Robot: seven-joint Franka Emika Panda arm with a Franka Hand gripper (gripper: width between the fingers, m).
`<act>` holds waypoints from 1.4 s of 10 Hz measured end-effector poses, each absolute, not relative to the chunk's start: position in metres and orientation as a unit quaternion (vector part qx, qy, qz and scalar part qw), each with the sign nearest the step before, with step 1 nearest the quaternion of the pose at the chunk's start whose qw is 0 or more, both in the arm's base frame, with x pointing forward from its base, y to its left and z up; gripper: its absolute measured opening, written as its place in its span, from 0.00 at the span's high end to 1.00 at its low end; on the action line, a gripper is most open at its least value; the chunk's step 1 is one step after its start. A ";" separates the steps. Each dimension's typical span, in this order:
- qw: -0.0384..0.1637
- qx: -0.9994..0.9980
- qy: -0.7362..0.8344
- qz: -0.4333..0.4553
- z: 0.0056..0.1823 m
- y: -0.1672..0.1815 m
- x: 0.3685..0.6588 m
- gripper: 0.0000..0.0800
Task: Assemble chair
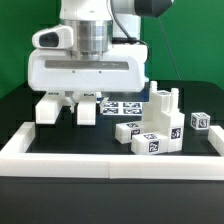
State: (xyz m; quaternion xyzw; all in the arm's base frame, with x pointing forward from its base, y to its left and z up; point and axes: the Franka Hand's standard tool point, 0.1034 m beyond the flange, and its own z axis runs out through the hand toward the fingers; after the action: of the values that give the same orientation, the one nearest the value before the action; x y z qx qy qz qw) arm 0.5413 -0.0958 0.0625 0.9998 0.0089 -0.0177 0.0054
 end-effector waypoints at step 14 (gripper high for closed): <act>-0.014 0.987 -0.156 -0.018 0.100 -0.068 0.541 0.64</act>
Offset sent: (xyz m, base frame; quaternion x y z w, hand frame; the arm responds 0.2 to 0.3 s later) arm 0.0000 0.0000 0.0000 0.0000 0.0000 0.0000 1.0000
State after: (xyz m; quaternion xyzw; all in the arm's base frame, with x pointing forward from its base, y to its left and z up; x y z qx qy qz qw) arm 0.5414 -0.0680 0.1000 0.9875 -0.1562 -0.0176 -0.0142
